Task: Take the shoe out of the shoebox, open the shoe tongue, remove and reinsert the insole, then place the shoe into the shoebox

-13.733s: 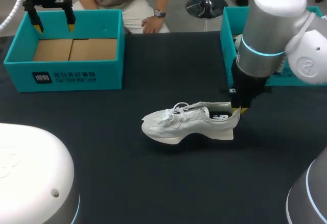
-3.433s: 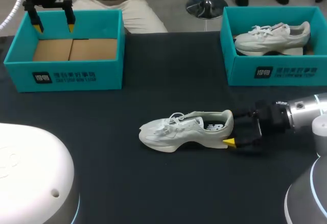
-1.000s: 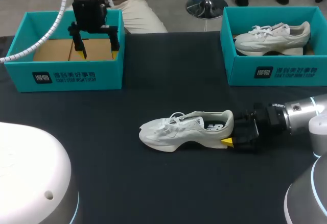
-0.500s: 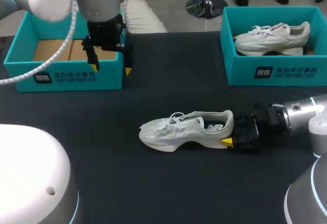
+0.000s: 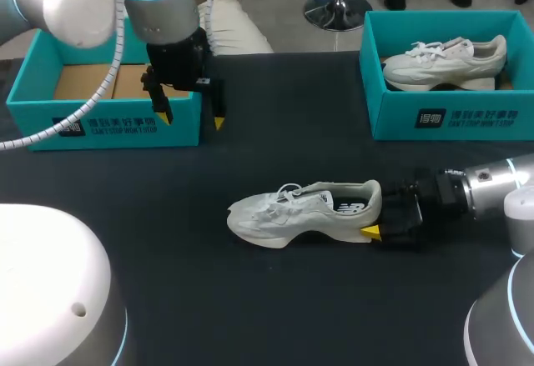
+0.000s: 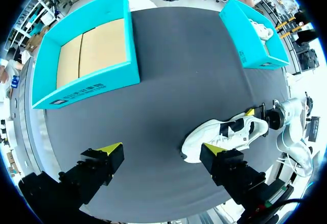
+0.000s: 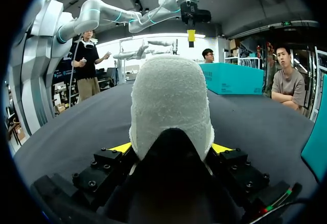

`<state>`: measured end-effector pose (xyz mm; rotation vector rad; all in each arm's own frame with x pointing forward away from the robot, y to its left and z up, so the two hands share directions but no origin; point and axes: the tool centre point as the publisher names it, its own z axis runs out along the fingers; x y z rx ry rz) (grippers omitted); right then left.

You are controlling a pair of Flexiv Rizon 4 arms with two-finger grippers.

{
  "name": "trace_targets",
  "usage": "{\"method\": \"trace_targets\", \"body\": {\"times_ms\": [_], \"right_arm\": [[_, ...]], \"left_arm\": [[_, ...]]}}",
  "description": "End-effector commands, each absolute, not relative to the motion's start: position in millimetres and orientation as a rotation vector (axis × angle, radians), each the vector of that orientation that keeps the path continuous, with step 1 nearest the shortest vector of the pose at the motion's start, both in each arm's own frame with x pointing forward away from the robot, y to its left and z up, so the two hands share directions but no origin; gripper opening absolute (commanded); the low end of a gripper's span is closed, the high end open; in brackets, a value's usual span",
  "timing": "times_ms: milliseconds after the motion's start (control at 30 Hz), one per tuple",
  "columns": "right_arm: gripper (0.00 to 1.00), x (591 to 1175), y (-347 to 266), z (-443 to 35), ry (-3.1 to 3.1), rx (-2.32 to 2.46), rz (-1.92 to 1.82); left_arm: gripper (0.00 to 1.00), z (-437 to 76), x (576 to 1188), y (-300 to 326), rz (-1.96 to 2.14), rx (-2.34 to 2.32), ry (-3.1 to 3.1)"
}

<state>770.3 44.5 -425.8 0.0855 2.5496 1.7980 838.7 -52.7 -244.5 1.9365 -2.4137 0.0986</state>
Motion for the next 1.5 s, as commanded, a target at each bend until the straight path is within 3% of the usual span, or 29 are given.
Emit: {"method": "trace_targets", "body": {"times_ms": [33, 300, 600, 1500], "right_arm": [[0.00, 769, 46, -430, 2.549, 0.087, 1.796], [0.00, 769, 46, -430, 2.549, 0.087, 1.796], [0.00, 769, 46, -430, 2.549, 0.087, 1.796], [0.00, 769, 46, -430, 2.549, 0.087, 1.796]], "left_arm": [[1.00, -261, 822, -98, 0.088, 1.914, -2.433], [1.00, -269, 802, -163, 0.093, 1.879, -2.469], [1.00, -284, 794, -195, 0.042, 1.872, -2.463], [1.00, -291, 779, -216, -0.083, 1.850, -2.445]]}}
